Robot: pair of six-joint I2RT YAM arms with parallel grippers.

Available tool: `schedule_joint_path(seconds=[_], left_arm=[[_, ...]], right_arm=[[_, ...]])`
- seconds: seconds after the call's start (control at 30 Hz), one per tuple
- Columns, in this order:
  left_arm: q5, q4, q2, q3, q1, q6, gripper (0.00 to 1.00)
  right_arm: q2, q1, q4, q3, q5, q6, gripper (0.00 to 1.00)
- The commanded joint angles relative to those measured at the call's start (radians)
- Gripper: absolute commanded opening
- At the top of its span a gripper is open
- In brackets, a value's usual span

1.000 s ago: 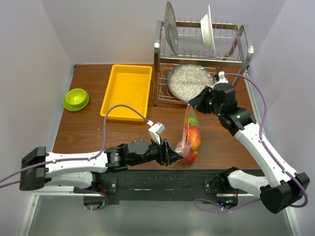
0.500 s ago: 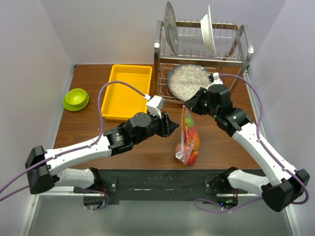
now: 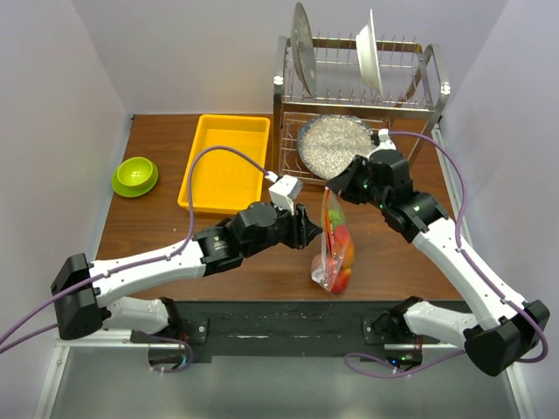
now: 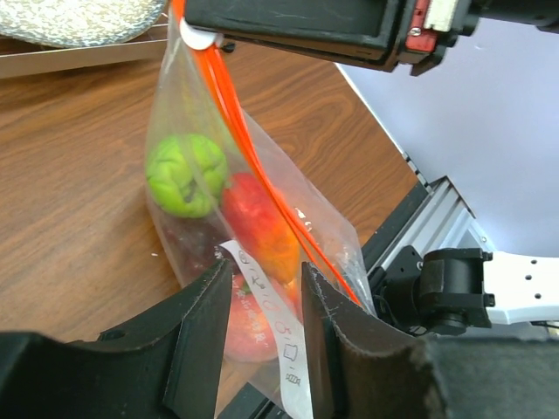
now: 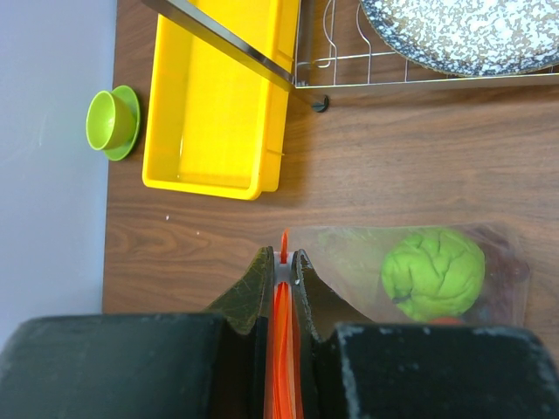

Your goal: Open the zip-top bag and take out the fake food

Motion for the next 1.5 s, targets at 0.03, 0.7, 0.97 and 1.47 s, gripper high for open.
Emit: schedule_joint_path(seconds=[0.03, 0.7, 0.97, 1.47], left_arm=[[0.017, 0.073, -0.012, 0.008, -0.017, -0.012, 0.43], [-0.008, 0.099, 0.041, 0.003, -0.028, -0.017, 0.41], [-0.02, 0.101, 0.049, -0.001, -0.026, -0.02, 0.34], [-0.016, 0.07, 0.078, 0.022, -0.029, -0.026, 0.37]], right_arm=[[0.001, 0.008, 0.046, 0.015, 0.023, 0.006, 0.0], [0.011, 0.012, 0.063, -0.003, 0.028, 0.009, 0.0], [0.011, 0.011, 0.069, -0.013, 0.029, 0.014, 0.0], [0.017, 0.023, 0.071, -0.017, 0.054, 0.014, 0.0]])
